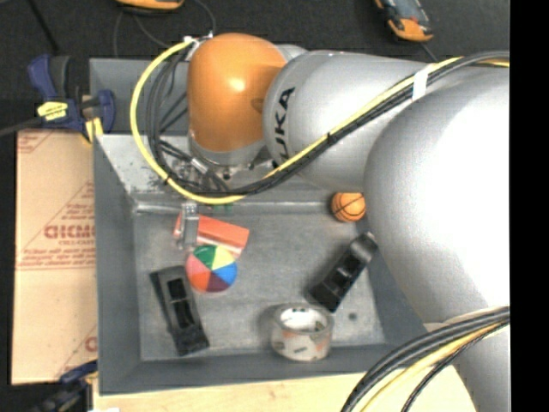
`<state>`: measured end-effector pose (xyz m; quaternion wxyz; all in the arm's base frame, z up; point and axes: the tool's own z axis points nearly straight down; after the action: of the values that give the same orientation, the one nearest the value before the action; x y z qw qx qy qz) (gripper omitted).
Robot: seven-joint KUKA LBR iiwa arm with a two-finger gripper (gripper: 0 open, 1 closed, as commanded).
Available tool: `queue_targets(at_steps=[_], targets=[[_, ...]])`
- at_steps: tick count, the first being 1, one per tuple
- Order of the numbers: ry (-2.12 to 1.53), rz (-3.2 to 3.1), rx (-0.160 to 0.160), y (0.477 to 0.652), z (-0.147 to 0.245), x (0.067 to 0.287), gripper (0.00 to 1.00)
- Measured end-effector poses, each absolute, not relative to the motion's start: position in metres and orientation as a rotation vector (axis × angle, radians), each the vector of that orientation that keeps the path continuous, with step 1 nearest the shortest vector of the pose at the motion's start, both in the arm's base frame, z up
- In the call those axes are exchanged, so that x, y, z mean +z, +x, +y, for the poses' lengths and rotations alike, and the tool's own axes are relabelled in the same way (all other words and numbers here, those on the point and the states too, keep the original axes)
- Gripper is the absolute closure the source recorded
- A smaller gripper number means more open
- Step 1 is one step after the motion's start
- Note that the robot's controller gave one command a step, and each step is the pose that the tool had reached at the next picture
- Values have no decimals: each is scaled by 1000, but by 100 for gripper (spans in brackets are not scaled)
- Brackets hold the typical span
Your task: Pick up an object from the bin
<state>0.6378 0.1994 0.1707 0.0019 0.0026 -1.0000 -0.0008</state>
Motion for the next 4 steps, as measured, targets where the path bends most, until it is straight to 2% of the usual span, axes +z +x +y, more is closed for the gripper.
queue_targets(at_steps=[1,2,3,4], targets=[[2,-3145,-4,639,198,176,0],[-113,-3140,0,645,124,129,0],[158,-3145,1,652,131,125,0],[-322,-3127,-2,646,117,136,0]])
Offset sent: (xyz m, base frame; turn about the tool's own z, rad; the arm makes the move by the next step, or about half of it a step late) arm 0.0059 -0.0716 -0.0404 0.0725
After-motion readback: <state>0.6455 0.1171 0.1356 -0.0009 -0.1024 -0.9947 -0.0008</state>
